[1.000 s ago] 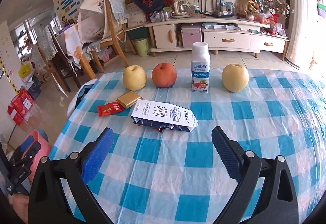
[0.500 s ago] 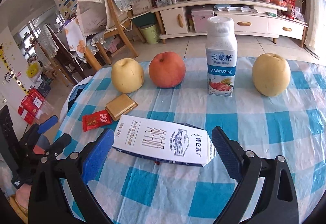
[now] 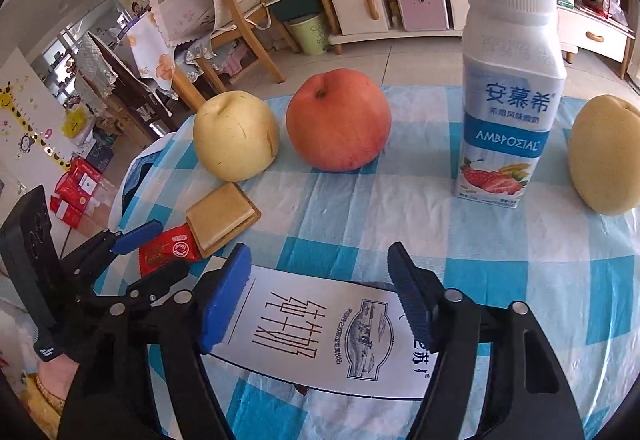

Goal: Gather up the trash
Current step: 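Grasp the red candy bag with the left gripper while the right approaches the gold biscuit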

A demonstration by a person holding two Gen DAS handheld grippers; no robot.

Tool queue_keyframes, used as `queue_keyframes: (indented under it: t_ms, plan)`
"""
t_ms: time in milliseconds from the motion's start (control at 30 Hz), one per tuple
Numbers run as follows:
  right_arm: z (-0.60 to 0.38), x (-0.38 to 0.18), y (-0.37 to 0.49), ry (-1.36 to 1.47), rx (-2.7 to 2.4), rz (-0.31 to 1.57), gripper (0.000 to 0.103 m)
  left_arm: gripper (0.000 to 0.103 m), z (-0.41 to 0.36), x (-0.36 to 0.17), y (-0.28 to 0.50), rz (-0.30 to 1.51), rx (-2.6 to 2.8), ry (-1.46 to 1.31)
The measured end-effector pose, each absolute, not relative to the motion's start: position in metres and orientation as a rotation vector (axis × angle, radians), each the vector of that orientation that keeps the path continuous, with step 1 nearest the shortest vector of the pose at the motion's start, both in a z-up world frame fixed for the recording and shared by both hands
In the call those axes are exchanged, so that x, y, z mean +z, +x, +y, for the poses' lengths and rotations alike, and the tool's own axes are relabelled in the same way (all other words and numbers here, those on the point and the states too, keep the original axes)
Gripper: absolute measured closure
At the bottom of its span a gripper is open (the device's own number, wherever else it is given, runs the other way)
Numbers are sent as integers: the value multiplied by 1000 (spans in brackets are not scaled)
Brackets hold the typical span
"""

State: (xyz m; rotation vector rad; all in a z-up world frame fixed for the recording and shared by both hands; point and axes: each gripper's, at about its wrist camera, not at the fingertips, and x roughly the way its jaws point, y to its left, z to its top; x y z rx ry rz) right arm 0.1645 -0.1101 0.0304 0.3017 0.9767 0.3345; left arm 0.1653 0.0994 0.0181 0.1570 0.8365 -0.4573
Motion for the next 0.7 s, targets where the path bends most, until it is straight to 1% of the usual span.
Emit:
queue_keyframes:
  t_ms: [67,133,200,367,467,600,633,667,700]
  plan:
    - [-110,30,165,303,377,997,40,34,98,15,164,844,-461,166]
    - [-108,30,163,281,432,1026,40,38,96,12,164,853,-463,177]
    - [-105,28,160,256,498,1060,40,40,94,12,161,858,-467,178]
    - [-90,19,144,179,683,1178,39,40,83,14,143,879,-528,226]
    - [-78,26,130,68,739,1154,39,40,79,15,135,897,-565,238]
    - [-86,35,139,102,634,1096,39,40,82,12,139,909,-512,210]
    - [-85,38,141,101,602,1068,36,40,83,11,140,908,-500,205]
    - [-84,41,143,98,578,1045,30,41,83,10,142,907,-485,200]
    - [-83,43,145,95,556,1025,27,45,84,10,143,904,-468,190]
